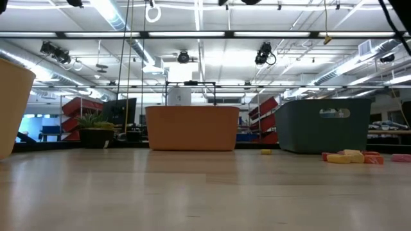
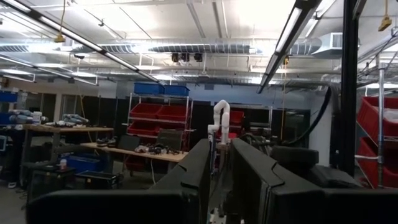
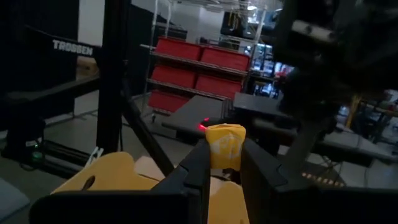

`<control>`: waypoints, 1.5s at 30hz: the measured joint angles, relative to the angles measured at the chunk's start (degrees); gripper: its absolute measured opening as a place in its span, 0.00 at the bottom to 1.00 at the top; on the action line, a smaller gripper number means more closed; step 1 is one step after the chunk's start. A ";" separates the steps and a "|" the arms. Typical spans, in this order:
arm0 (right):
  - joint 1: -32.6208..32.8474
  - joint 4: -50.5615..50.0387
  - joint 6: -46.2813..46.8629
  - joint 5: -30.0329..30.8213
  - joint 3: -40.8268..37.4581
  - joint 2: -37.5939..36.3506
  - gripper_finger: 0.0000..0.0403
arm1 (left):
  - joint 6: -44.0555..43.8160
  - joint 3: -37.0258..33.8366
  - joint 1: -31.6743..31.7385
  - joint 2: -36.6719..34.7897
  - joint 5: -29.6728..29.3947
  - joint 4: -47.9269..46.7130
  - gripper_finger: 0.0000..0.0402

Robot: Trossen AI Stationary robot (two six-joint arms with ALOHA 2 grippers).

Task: Sort candy
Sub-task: Put the yellow candy into the yellow bin

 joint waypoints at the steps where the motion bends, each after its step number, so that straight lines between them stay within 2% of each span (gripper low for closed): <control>1: 0.00 0.00 0.17 -0.50 1.17 1.00 0.16 | 0.00 0.00 0.00 0.00 0.00 0.03 0.17; 14: -0.57 0.58 6.43 -3.32 12.86 13.01 0.16 | -0.02 0.00 0.00 0.00 0.12 0.38 0.17; 25: -2.71 0.84 14.59 -9.20 21.29 20.87 0.16 | -0.04 0.00 0.00 0.00 0.13 -0.12 0.17; 34: -3.43 0.63 17.59 -9.71 21.80 23.03 0.16 | -0.04 0.00 0.00 0.05 0.12 -0.38 0.17; 45: -3.33 -0.41 17.07 -9.61 21.80 22.96 0.16 | -0.05 0.00 0.00 0.04 0.11 -0.37 0.17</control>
